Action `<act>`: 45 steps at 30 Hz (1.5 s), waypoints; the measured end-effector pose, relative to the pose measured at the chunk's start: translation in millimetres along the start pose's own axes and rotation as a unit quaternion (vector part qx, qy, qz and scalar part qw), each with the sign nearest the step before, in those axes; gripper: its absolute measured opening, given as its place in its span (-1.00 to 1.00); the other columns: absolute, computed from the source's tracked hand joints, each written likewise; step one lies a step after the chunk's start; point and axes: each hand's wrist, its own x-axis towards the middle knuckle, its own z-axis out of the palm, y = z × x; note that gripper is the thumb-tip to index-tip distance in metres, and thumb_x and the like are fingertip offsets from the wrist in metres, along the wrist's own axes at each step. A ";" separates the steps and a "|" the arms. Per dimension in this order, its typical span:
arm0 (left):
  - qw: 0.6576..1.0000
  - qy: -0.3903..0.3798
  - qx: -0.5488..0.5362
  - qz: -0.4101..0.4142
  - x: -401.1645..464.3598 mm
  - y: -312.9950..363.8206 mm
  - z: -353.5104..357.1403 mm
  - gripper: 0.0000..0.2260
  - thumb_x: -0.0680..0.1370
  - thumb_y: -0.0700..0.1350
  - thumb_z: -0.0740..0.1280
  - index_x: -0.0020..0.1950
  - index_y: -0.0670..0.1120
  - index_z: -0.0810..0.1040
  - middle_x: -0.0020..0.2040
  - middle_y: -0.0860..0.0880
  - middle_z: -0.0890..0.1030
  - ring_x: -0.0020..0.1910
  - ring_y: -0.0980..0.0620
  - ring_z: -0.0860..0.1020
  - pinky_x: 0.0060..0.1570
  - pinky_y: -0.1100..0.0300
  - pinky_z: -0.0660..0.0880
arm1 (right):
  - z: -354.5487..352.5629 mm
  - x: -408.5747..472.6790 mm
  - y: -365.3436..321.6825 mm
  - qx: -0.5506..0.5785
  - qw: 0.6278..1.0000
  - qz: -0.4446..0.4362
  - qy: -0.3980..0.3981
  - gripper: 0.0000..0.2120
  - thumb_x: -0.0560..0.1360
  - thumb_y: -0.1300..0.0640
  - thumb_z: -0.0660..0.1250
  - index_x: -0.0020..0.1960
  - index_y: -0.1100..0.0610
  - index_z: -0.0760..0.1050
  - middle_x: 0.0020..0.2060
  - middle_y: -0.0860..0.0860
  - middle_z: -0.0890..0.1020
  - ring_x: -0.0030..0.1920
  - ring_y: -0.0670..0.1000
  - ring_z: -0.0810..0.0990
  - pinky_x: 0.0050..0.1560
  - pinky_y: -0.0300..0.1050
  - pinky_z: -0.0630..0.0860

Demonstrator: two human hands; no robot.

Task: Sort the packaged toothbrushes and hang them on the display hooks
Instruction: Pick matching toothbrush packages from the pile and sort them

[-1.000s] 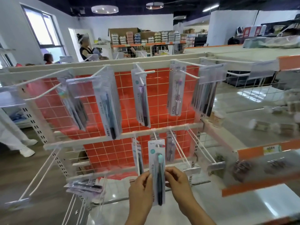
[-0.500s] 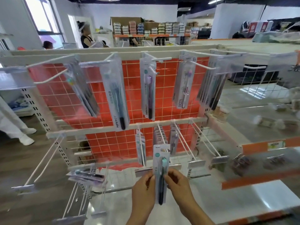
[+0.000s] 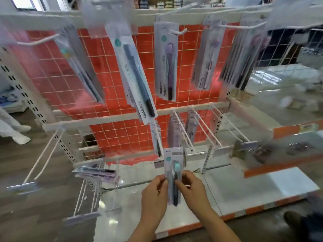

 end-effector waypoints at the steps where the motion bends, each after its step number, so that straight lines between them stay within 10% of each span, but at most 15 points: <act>1: 1.000 -0.005 0.002 0.005 0.8 -5.0 1.1 -0.84 0.61 -0.15 0.23 -0.01 0.10 0.54 -0.12 0.18 0.60 -0.16 0.29 0.55 -0.22 0.52 0.40 | 2.6 -0.2 4.7 0.006 1.000 -0.001 0.004 -0.85 0.53 0.24 0.31 -0.08 -0.01 0.52 -0.17 -0.10 0.65 -0.15 -0.26 0.61 -0.18 -0.42 0.52; 14: 0.997 -0.018 -0.004 0.069 48.8 -92.0 62.0 -0.77 0.54 -0.17 0.35 -0.07 0.20 0.53 -0.12 0.13 0.65 -0.08 0.41 0.54 -0.17 0.55 0.41 | 18.1 43.7 109.5 0.013 0.996 -0.037 0.079 -0.88 0.50 0.19 0.36 -0.06 -0.03 0.51 -0.19 -0.10 0.64 -0.17 -0.26 0.59 -0.28 -0.41 0.51; 22: 0.991 -0.030 0.014 0.130 82.6 -120.1 82.6 -0.63 0.56 -0.19 0.33 -0.13 0.34 0.44 -0.22 0.62 0.47 -0.13 0.49 0.51 -0.17 0.59 0.38 | 28.4 81.5 158.2 -0.001 0.992 -0.072 0.104 -0.82 0.50 0.18 0.35 -0.05 -0.11 0.49 -0.17 -0.29 0.63 -0.14 -0.21 0.61 -0.18 -0.38 0.51; 33: 0.981 0.073 -0.040 0.176 93.9 -130.6 83.5 -0.65 0.45 0.01 0.33 -0.15 0.57 0.48 -0.15 0.48 0.57 -0.07 0.35 0.58 -0.13 0.57 0.42 | 35.7 95.0 146.7 -0.003 0.974 -0.203 0.099 -0.84 0.46 0.03 0.29 -0.07 -0.25 0.49 -0.18 -0.30 0.61 -0.09 -0.18 0.59 -0.10 -0.43 0.47; 40: 0.970 0.121 -0.042 0.204 97.1 -135.1 71.0 -0.92 0.48 0.23 0.26 -0.12 0.33 0.54 -0.04 0.40 0.57 -0.03 0.30 0.59 -0.07 0.55 0.44 | 49.8 98.4 137.2 0.013 0.971 -0.220 0.090 -0.77 0.38 -0.21 0.18 -0.01 -0.20 0.46 -0.10 -0.34 0.58 -0.04 -0.18 0.57 -0.08 -0.43 0.48; 45: 0.955 0.133 0.001 0.265 93.8 -139.4 71.3 -0.72 0.53 0.25 0.19 0.12 0.17 0.53 -0.03 0.32 0.59 -0.13 0.32 0.60 -0.16 0.54 0.46 | 53.2 93.3 142.9 0.026 0.970 -0.216 0.105 -0.75 0.37 -0.19 0.21 0.03 -0.21 0.45 -0.12 -0.32 0.60 -0.08 -0.17 0.58 -0.12 -0.45 0.48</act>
